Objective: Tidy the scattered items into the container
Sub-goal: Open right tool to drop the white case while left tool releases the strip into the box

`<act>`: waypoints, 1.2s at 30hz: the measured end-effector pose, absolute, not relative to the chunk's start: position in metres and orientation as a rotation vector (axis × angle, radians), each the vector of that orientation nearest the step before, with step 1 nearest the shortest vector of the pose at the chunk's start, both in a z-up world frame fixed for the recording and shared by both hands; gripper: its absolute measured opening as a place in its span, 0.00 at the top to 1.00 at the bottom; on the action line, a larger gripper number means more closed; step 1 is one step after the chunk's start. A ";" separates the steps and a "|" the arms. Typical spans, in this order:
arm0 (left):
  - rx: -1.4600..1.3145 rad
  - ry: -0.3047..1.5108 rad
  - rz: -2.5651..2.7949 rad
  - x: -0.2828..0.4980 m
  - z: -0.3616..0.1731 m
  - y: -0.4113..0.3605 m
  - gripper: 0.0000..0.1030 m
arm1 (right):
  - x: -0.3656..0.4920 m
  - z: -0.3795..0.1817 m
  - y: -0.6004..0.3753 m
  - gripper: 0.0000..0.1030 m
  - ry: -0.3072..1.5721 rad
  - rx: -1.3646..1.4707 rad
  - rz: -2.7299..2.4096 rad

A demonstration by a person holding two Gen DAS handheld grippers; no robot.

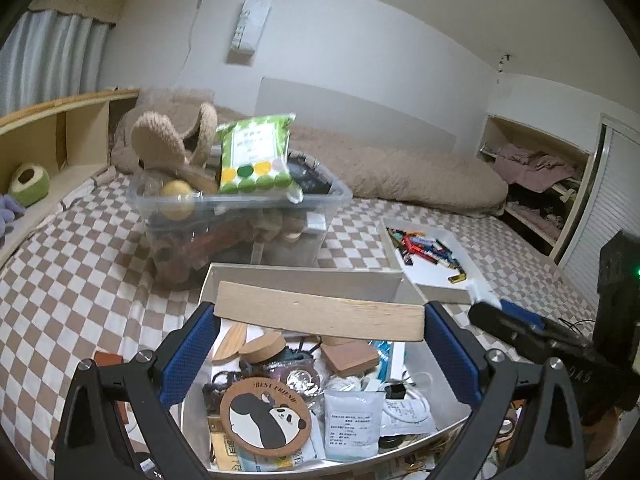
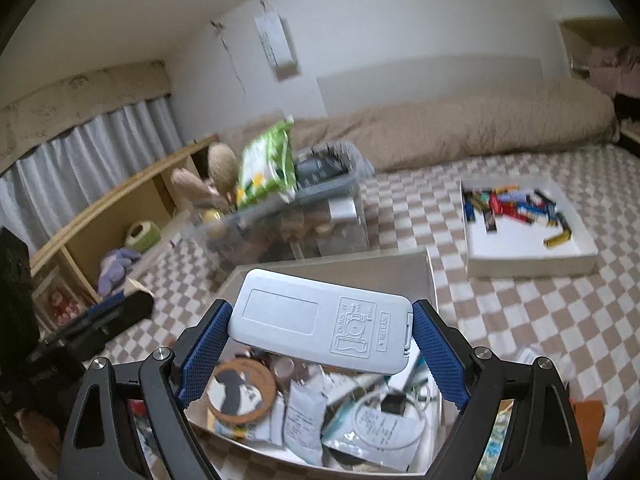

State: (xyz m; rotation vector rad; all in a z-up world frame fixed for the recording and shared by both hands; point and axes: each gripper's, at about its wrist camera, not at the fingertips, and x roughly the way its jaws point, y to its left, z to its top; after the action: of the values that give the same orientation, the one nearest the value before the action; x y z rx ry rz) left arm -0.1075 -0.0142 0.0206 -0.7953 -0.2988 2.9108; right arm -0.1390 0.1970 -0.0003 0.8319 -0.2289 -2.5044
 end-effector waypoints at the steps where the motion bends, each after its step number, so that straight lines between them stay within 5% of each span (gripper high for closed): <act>1: -0.811 -0.299 2.908 -0.110 0.017 -0.014 0.02 | -0.141 -0.006 0.197 0.13 -0.222 0.856 -2.501; 17: -1.008 -0.362 2.834 -0.133 -0.032 -0.011 0.02 | -0.154 -0.061 0.180 0.08 -0.007 1.073 -2.431; 19: -1.020 -0.371 2.827 -0.133 -0.034 -0.012 0.02 | -0.153 -0.059 0.180 0.01 -0.005 1.067 -2.435; 36: -1.235 -0.388 2.705 -0.138 -0.069 0.007 0.02 | -0.150 -0.043 0.196 0.01 -0.126 1.019 -2.445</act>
State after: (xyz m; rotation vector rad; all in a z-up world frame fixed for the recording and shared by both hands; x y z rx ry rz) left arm -0.1379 0.0075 -0.0686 -1.2351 -0.3879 2.7046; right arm -0.1504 0.1965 -0.0427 1.0188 -0.1263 -2.4449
